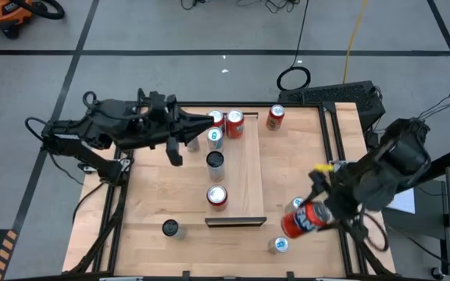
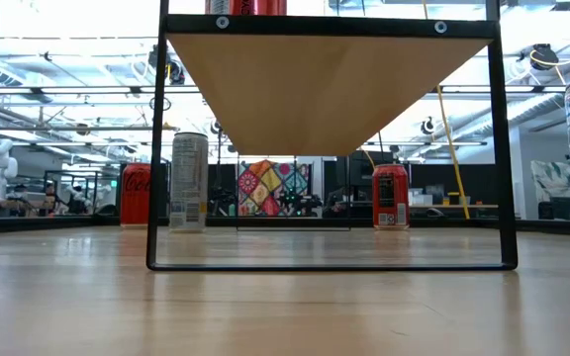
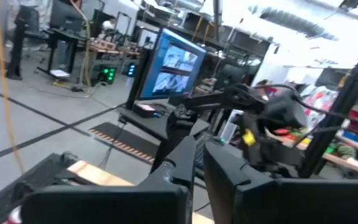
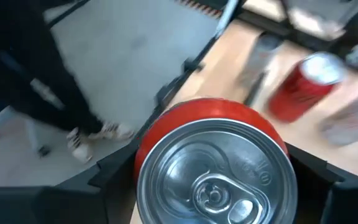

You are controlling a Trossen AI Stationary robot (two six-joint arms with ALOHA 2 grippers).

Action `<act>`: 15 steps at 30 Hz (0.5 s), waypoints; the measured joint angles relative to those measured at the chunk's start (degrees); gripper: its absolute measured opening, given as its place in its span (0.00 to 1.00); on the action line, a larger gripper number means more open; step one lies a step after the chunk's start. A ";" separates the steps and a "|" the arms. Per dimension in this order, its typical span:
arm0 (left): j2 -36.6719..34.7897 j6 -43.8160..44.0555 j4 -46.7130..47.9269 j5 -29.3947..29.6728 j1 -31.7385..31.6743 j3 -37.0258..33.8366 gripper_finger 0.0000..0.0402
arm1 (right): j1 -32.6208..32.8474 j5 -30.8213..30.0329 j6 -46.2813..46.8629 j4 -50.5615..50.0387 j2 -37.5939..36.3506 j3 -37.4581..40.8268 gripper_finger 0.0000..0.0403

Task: Place canned beverage on shelf
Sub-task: Put the orange soda can on the shelf aligned with the other orange soda can

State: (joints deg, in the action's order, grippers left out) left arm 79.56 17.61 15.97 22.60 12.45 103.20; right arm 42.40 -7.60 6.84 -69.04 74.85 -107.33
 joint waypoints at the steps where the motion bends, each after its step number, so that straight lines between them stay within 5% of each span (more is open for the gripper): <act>1: 0.04 0.05 -0.64 -0.35 0.00 -0.03 0.11 | -1.04 -0.37 -0.80 -0.11 0.00 -1.19 0.69; 15: 4.14 7.54 -5.24 -1.00 -0.04 0.02 0.74 | -13.45 -4.69 -10.95 5.54 0.02 -7.17 0.69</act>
State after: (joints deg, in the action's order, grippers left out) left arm 83.70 25.15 10.73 21.61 12.40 103.22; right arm 28.95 -12.29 -4.12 -63.50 74.87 -114.50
